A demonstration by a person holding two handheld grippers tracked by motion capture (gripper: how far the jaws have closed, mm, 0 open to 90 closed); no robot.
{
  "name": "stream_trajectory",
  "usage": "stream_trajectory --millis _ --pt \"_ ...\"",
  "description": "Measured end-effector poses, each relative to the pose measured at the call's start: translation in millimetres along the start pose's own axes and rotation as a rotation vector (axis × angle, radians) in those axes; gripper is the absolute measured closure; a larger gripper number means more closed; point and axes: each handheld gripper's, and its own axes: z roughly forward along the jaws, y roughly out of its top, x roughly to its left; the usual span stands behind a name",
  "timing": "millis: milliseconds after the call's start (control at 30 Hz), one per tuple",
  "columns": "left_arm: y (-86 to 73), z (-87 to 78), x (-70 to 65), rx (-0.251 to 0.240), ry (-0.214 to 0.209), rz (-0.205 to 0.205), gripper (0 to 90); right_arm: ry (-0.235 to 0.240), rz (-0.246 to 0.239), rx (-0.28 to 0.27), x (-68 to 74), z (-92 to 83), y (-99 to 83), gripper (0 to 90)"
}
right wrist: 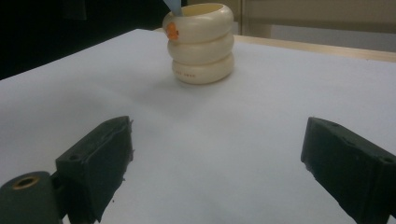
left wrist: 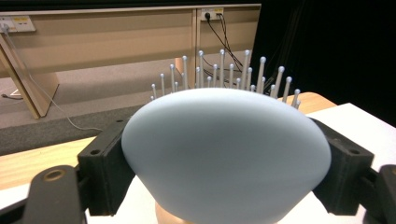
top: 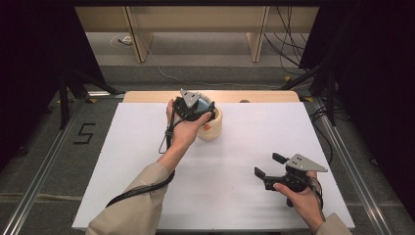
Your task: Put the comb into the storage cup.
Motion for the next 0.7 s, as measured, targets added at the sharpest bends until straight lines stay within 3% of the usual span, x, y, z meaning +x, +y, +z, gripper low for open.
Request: stream_trajectory --millis 700 --pt "-6.3 -9.4 2.5 0.037 0.003 -0.009 18.6 -0.002 -0.002 0.002 0.2 0.4 -0.3 9.9"
